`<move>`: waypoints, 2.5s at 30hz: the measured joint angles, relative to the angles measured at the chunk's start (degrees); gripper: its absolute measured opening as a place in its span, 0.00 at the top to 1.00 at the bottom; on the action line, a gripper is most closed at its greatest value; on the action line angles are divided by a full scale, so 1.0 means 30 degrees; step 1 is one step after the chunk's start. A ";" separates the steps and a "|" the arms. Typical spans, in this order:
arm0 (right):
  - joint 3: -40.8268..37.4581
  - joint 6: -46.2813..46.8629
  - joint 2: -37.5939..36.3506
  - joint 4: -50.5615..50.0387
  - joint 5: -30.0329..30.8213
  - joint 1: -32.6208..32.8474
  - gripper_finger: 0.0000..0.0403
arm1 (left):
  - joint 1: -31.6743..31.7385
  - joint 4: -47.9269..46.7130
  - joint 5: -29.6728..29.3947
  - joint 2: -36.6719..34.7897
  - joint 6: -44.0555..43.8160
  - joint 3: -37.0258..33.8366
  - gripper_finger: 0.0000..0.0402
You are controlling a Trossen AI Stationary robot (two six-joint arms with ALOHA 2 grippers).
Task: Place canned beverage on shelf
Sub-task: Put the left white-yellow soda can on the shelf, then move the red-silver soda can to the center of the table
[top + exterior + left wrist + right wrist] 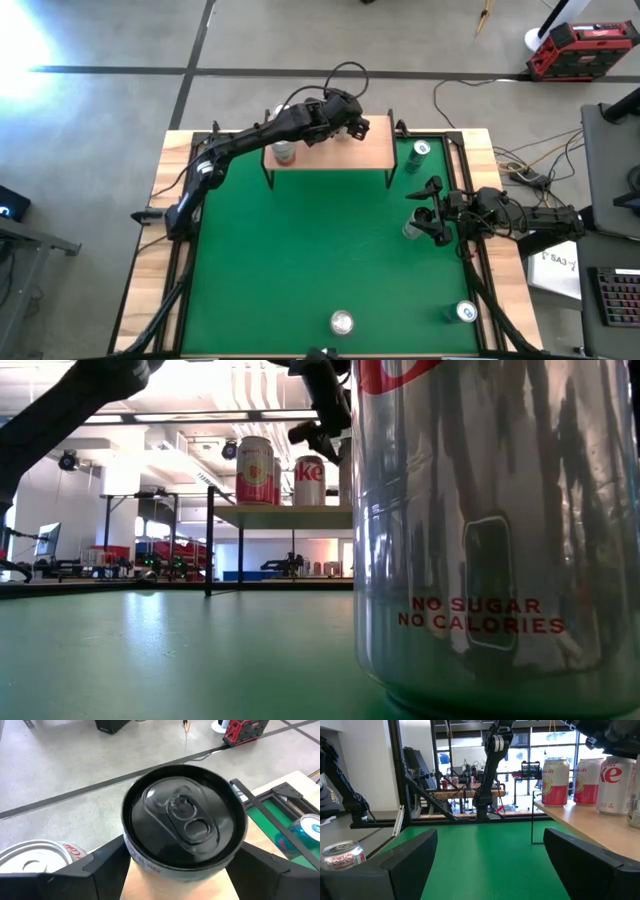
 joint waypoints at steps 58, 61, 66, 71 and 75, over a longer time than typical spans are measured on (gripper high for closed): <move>0.0003 0.0007 0.0000 -0.0095 -0.0008 0.0000 0.11 | -1.2446 -1.1736 0.8915 -0.0329 -1.9619 0.0124 0.05; -0.0003 0.0007 0.0000 -0.0095 -0.0003 -0.0001 0.11 | -1.3732 -1.1119 0.8808 0.0238 -2.1244 0.0124 0.05; 0.0003 0.0007 0.0000 -0.0095 -0.0004 -0.0005 0.11 | -1.4857 -0.9688 0.9672 0.1279 -2.2177 0.0124 0.03; -0.0004 0.0007 0.0000 -0.0095 0.0000 -0.0002 0.11 | -1.5263 -0.8710 1.0915 0.1972 -2.0922 0.0138 0.02; 0.0003 0.0000 0.0000 -0.0095 -0.0004 -0.0007 0.11 | -1.5558 -0.8157 1.0530 0.2074 -1.9191 0.0132 0.01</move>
